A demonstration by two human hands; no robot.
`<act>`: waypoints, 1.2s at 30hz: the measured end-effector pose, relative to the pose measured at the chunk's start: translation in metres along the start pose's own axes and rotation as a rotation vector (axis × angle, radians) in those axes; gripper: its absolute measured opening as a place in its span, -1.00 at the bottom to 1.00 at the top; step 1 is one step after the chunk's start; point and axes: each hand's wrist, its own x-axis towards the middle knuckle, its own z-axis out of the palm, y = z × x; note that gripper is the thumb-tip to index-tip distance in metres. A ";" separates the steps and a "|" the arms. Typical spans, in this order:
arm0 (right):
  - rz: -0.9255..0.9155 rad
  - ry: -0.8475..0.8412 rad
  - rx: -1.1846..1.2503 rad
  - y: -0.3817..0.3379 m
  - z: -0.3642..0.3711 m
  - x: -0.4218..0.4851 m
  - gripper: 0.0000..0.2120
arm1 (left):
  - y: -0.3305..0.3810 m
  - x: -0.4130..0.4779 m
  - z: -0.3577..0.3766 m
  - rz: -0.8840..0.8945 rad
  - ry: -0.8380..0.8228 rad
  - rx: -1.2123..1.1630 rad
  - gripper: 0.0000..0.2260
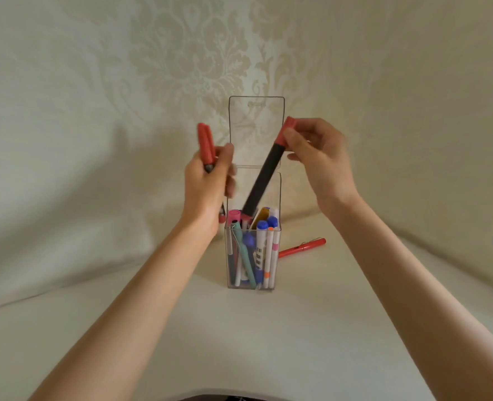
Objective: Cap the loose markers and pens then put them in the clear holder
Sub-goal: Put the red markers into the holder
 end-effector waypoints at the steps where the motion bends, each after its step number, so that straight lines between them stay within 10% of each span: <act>1: -0.011 0.021 -0.054 0.001 -0.002 0.003 -0.90 | 0.002 0.006 0.001 -0.003 0.062 -0.026 -0.85; 7: 0.032 0.017 -0.225 0.030 -0.001 -0.006 -0.88 | -0.001 0.017 0.013 -0.013 -0.053 -0.321 -0.81; 21: -0.262 -0.487 -0.962 0.056 0.011 -0.030 -0.84 | -0.020 -0.005 -0.012 0.235 -0.172 0.370 -0.70; 31: -0.297 -0.490 -0.860 0.052 -0.007 -0.037 -0.80 | -0.008 -0.015 -0.017 0.480 -0.059 0.490 -0.74; 36: -0.115 -0.812 -0.680 0.042 0.009 -0.032 -0.59 | -0.001 -0.014 -0.028 0.509 0.043 0.430 -0.73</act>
